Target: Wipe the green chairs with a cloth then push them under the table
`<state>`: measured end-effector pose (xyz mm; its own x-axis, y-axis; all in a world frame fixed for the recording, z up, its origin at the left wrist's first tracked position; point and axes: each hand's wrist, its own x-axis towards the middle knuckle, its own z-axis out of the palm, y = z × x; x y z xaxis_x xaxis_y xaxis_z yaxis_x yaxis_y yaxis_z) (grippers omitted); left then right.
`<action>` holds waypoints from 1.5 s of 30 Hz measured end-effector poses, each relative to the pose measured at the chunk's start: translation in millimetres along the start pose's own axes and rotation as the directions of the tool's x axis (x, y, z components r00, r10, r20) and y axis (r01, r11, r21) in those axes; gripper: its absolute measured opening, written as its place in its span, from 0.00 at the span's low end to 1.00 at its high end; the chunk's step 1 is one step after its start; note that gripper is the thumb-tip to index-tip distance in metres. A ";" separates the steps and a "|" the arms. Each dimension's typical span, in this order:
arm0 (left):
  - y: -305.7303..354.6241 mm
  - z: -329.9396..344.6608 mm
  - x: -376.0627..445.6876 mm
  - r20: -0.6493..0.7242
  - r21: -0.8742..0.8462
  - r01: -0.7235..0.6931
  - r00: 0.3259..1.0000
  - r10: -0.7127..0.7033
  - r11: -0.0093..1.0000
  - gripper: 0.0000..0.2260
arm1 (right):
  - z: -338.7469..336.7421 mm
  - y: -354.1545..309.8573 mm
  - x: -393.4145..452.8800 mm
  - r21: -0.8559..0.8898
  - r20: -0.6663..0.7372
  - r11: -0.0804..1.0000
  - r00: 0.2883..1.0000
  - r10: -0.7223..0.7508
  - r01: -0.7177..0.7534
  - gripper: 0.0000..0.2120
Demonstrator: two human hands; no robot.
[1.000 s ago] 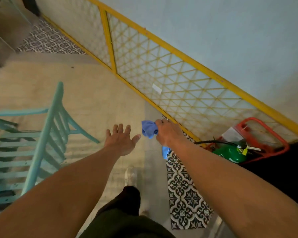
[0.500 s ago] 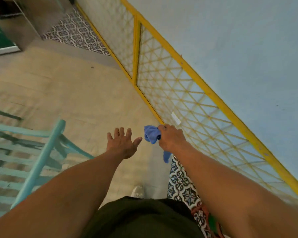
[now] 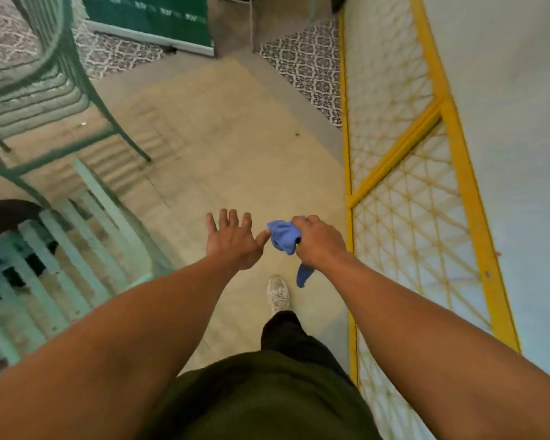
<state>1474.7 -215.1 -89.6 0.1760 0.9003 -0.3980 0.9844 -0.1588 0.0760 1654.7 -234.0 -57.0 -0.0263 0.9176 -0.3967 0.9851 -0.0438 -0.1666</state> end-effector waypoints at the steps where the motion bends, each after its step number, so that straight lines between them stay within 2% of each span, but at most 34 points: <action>1: -2.8 -3.7 15.4 0.011 -0.021 0.063 0.998 -0.063 0.998 0.34 | -8.8 -1.1 23.2 -0.010 0.013 0.999 0.999 -0.050 0.050 0.22; 6: -25.3 -23.6 69.3 0.072 -0.169 0.355 0.935 -0.347 0.920 0.35 | -52.2 -19.9 126.2 -0.129 0.118 0.950 0.956 -0.270 0.284 0.21; 10: -54.6 -42.9 85.8 0.131 -0.276 0.547 0.836 -0.533 0.790 0.35 | -81.8 -61.6 186.7 -0.218 0.198 0.858 0.882 -0.428 0.466 0.18; 13: -83.9 -49.9 90.7 0.147 -0.344 0.659 0.741 -0.655 0.669 0.35 | -92.8 -109.5 224.3 -0.246 0.267 0.757 0.793 -0.547 0.605 0.19; 18: -142.0 -44.1 95.0 0.156 -0.447 0.766 0.575 -0.804 0.462 0.34 | -84.7 -218.0 268.4 -0.276 0.341 0.571 0.634 -0.694 0.773 0.21; 21: -187.7 -30.1 99.4 0.210 -0.543 0.791 0.451 -0.867 0.281 0.34 | -68.1 -289.7 283.5 -0.290 0.405 0.452 0.536 -0.741 0.844 0.23; 23: -217.2 -16.3 99.9 0.267 -0.596 0.794 0.335 -0.903 0.118 0.33 | -52.8 -337.7 288.1 -0.291 0.454 0.365 0.464 -0.761 0.884 0.26; 25: -235.4 -8.0 100.8 0.318 -0.625 0.781 0.264 -0.911 0.008 0.33 | -44.1 -368.8 290.1 -0.288 0.493 0.307 0.415 -0.765 0.907 0.28; 29: -277.3 21.3 82.2 0.488 -0.645 0.699 0.065 -0.871 -0.309 0.34 | -6.9 -458.5 280.0 -0.279 0.618 0.030 0.203 -0.759 0.960 0.31; 32: -300.3 44.3 57.5 0.565 -0.597 0.650 -0.074 -0.822 -0.469 0.34 | 22.4 -519.6 263.3 -0.218 0.636 -0.129 0.041 -0.771 0.967 0.25; 34: -310.0 64.1 40.5 0.614 -0.546 0.629 -0.149 -0.775 -0.553 0.34 | 44.8 -553.2 254.4 -0.174 0.664 -0.223 -0.053 -0.746 0.959 0.25; 38: -320.1 112.5 22.5 0.679 -0.430 0.623 -0.254 -0.689 -0.653 0.34 | 101.0 -615.6 247.8 -0.121 0.683 -0.354 -0.181 -0.708 0.927 0.25; 42: -335.6 167.9 33.7 0.722 -0.387 0.591 -0.283 -0.631 -0.708 0.35 | 168.6 -666.3 250.7 -0.087 0.671 -0.439 -0.273 -0.689 0.894 0.18; 45: -355.4 211.6 42.0 0.706 -0.386 0.597 -0.299 -0.642 -0.703 0.34 | 220.5 -699.8 252.4 -0.046 0.668 -0.483 -0.333 -0.665 0.874 0.16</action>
<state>1133.3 -206.6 -326.8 -0.6806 -0.4535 -0.5754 -0.5893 0.8055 0.0623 921.1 -58.9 -239.6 -0.7605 -0.5402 -0.3604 -0.4914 0.8415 -0.2245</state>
